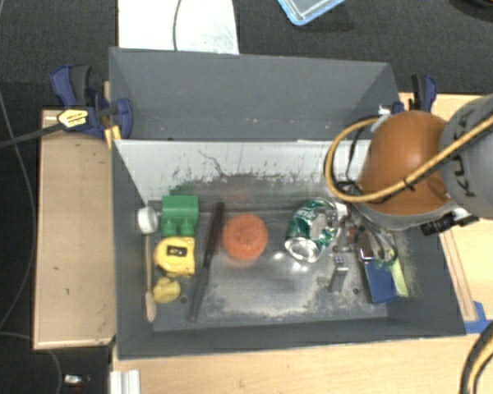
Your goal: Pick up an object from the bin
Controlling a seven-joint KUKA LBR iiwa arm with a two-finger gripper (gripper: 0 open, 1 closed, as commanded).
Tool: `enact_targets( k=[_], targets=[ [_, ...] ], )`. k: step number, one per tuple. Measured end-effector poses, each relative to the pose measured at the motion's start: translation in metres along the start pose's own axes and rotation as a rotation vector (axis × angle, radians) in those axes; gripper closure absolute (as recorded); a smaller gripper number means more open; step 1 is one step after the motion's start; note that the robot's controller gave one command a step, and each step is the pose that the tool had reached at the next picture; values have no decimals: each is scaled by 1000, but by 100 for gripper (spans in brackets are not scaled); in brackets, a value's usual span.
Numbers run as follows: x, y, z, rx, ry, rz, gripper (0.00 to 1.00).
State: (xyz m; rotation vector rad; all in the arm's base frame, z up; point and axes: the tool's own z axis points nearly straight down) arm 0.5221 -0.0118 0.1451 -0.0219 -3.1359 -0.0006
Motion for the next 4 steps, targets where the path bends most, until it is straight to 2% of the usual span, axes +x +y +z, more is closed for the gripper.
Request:
enact_targets(
  k=[1,2,3,4],
  targets=[
    [-2,0,-4,0,-8,0,0],
    [-22,-8,65,1,-14,-117,0],
    [-33,-3,89,-4,-40,-134,0],
    [-31,-6,77,-1,-40,-130,0]
  ],
)
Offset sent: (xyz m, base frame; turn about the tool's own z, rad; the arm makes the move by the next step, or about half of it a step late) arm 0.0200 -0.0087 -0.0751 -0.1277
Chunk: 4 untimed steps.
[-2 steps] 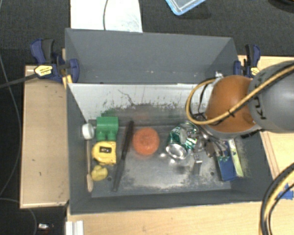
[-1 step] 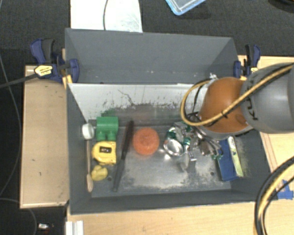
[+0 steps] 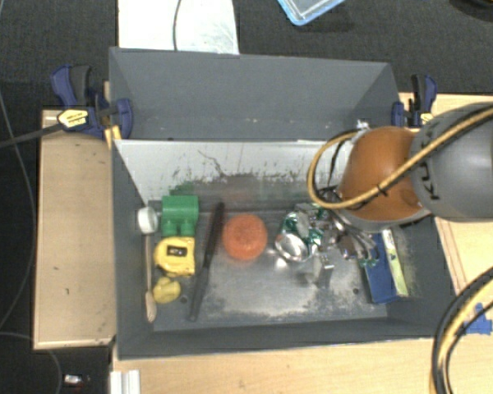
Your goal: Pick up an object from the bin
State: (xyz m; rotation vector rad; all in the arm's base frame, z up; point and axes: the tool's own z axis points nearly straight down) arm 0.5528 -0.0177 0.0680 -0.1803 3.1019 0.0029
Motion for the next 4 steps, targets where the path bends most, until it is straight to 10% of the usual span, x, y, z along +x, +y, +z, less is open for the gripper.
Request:
enact_targets(
  k=[1,2,4],
  targets=[
    [-8,22,-2,2,-9,-256,0],
    [-6,4,-5,1,-13,-11,100],
    [-4,4,-47,0,-5,-11,100]
  ],
)
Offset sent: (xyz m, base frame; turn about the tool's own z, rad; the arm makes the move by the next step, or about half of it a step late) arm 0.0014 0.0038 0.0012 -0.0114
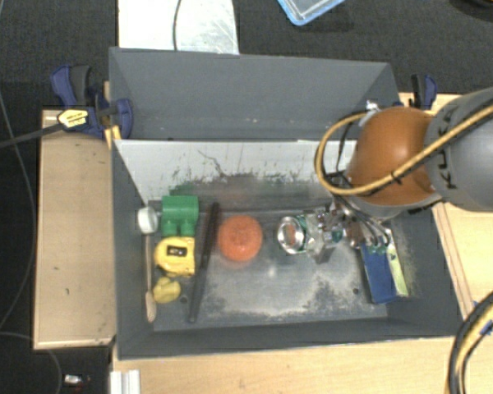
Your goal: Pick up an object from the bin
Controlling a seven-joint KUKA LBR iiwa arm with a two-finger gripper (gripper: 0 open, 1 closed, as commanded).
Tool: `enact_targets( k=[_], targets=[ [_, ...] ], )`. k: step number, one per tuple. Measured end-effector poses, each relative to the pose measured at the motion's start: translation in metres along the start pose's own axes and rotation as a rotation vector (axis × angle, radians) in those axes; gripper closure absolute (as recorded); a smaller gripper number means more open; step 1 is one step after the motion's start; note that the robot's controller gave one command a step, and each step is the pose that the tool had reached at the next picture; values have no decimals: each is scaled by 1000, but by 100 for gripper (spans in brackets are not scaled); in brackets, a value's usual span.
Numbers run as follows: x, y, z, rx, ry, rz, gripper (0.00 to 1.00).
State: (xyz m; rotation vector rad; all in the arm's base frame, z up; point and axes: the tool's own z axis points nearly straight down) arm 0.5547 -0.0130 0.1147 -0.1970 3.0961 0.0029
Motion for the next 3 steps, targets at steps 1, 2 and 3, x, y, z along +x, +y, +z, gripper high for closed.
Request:
enact_targets(
  k=[1,2,3],
  targets=[
    [-1,0,-37,0,1,1,100],
    [-5,0,-72,1,-7,1,100],
    [-5,0,-84,1,-8,2,100]
  ],
)
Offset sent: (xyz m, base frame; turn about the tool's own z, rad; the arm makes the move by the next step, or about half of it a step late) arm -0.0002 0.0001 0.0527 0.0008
